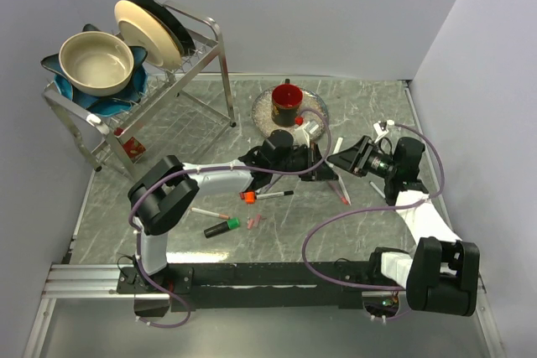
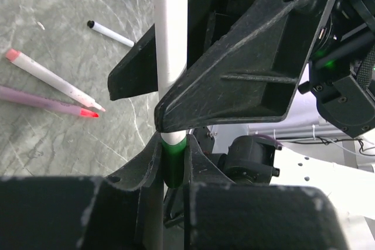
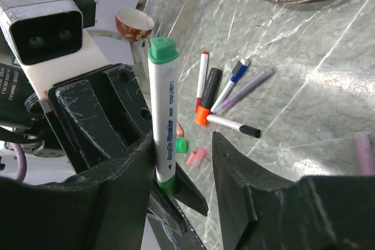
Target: Open the pen caps
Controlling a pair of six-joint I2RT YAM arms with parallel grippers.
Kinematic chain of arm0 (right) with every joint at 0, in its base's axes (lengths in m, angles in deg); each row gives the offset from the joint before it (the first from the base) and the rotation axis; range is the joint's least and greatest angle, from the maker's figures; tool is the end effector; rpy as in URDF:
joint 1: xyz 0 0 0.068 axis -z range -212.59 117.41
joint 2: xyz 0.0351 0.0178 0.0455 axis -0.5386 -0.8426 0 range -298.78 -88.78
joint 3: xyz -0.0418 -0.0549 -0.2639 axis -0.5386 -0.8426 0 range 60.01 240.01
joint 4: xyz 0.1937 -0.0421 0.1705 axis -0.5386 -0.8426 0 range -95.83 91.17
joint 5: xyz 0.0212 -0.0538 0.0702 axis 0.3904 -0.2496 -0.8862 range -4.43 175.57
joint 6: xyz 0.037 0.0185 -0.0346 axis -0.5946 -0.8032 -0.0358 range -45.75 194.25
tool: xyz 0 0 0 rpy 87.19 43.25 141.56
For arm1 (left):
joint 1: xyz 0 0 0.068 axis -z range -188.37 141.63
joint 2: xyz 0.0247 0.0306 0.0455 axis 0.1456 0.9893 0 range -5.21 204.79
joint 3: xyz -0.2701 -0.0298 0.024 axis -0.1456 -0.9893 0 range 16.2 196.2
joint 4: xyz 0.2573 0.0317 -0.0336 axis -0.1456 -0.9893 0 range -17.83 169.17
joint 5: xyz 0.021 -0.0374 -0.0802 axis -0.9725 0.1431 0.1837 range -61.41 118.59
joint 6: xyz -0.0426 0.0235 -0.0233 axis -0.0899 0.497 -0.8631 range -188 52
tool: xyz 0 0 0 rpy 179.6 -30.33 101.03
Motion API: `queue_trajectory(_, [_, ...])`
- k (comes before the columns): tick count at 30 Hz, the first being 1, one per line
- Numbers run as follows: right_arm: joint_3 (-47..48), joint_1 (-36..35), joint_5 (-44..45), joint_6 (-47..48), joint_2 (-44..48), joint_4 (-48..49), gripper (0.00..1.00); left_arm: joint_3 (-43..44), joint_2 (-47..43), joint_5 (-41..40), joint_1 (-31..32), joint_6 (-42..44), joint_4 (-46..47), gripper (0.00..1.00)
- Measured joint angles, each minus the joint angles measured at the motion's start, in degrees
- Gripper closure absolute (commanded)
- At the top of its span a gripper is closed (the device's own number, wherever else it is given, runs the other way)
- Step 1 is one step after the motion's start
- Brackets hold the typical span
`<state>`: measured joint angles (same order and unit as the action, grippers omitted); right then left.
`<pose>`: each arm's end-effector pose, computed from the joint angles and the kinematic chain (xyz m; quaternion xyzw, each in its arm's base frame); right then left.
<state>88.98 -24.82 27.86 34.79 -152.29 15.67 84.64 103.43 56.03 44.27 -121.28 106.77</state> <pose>0.2276 -0.0006 0.2284 0.0339 0.7684 0.5175 0.3751 0.2498 -0.3544 0.2282 0.1440 0.7590 -0.5963 0.2181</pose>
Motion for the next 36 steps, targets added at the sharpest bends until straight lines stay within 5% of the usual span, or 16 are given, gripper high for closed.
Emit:
queue_trajectory(2, [0.2, -0.2, -0.3, 0.1, -0.2, -0.1, 0.63, 0.0, 0.0, 0.4, -0.1, 0.0, 0.0, 0.99])
queue_trajectory(5, [0.6, -0.4, -1.4, -0.3, -0.2, 0.1, 0.98, 0.0, 0.0, 1.1, -0.2, -0.1, -0.2, 0.99])
queue_trajectory(6, [0.9, -0.7, -1.6, -0.5, -0.2, 0.3, 1.00, 0.0, 0.0, 1.2, -0.3, -0.1, -0.3, 0.99])
queue_trajectory(15, [-2.3, 0.6, 0.8, -3.5, 7.1, 0.5, 1.00, -4.4, -1.5, 2.1, 0.3, -0.5, 7.0, 0.99])
queue_trajectory(25, [-5.8, 13.4, 11.5, -10.0, 11.8, 7.3, 1.00, -27.7, -19.4, 4.9, 4.0, 0.7, -0.7, 0.99])
queue_trajectory(36, [6.4, 9.4, 20.1, 16.5, 1.1, -14.4, 1.00, -30.0, -31.9, -20.3, 3.8, 7.6, -23.6, 0.98])
